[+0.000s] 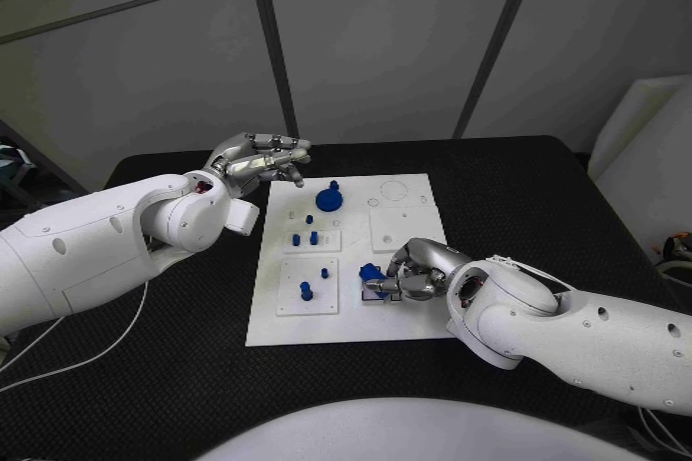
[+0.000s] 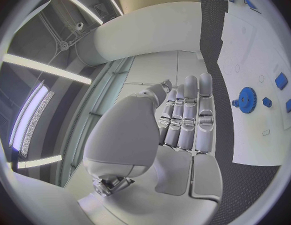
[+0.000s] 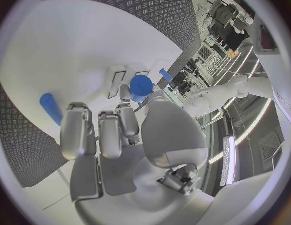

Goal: Assemble the parts on the task board

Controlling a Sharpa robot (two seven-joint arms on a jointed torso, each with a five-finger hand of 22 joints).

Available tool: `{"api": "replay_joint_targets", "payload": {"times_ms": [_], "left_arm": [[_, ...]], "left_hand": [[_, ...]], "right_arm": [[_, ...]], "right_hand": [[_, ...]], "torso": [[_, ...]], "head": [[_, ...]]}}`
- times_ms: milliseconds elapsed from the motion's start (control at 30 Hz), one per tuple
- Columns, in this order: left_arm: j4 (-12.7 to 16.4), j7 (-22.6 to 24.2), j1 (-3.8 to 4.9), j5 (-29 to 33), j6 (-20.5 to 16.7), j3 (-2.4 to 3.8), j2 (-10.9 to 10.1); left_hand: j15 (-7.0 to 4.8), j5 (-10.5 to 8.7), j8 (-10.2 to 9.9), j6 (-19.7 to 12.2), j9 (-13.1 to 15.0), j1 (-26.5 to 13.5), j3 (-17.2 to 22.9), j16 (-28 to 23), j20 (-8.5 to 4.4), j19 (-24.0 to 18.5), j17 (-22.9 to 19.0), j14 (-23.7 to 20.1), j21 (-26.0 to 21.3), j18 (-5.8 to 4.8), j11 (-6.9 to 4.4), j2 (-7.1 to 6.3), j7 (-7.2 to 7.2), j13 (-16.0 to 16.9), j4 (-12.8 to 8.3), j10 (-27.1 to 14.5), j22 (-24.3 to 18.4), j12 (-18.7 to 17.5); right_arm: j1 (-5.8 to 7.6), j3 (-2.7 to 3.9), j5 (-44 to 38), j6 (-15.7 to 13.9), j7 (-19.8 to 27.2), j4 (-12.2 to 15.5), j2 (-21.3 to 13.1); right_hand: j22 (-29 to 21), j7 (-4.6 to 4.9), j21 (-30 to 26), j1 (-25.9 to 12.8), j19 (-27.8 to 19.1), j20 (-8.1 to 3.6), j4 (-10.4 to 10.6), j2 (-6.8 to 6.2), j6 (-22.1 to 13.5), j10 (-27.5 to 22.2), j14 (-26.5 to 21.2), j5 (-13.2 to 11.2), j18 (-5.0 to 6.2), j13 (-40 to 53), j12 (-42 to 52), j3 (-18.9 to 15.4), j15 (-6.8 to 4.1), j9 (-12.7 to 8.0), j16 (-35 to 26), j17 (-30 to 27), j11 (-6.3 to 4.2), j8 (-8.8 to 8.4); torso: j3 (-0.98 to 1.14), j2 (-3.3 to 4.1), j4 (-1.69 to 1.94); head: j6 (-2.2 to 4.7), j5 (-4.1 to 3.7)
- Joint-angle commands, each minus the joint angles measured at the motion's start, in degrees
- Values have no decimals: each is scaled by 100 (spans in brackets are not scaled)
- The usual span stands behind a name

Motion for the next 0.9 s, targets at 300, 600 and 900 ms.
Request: {"api": "replay_joint_targets", "payload": {"times_ms": [300,600,900], "left_arm": [[12,-8,10,17,78,4,-3],[7,-18,10,17,87,4,-6],[3,-31,10,17,101,4,-4]], "left_hand": [[-8,15,26,-32,-5,-23,-5,-12,-15,-45,-9,-35,24,9,-9,27,16,-11,-31,-46,-9,28],[-8,15,26,-32,-5,-23,-5,-12,-15,-45,-9,-35,24,9,-9,27,16,-11,-31,-46,-9,28],[-8,15,26,-32,-5,-23,-5,-12,-15,-45,-9,-35,24,9,-9,27,16,-11,-31,-46,-9,28]], "right_arm": [[7,0,-87,1,-18,-22,44],[6,-1,-177,-26,119,102,21],[6,-1,-252,86,97,173,-42]], "right_hand": [[-24,9,-28,-753,-18,-34,17,-74,-40,-40,374,-1130,-94,-16,-92,-132,-31,91,-11,369,-31,57],[6,-2,-10,-779,-5,-32,6,-25,-17,-11,379,-1003,-100,24,-65,-50,-35,120,-2,387,-39,84],[22,-21,-2,-736,3,-41,0,15,20,12,381,-750,-102,51,-58,-11,-47,157,-1,393,-55,118]], "torso": [[1,-6,2],[4,4,-5],[-1,-5,2]], "head": [[35,-4],[34,4],[22,-3]]}}
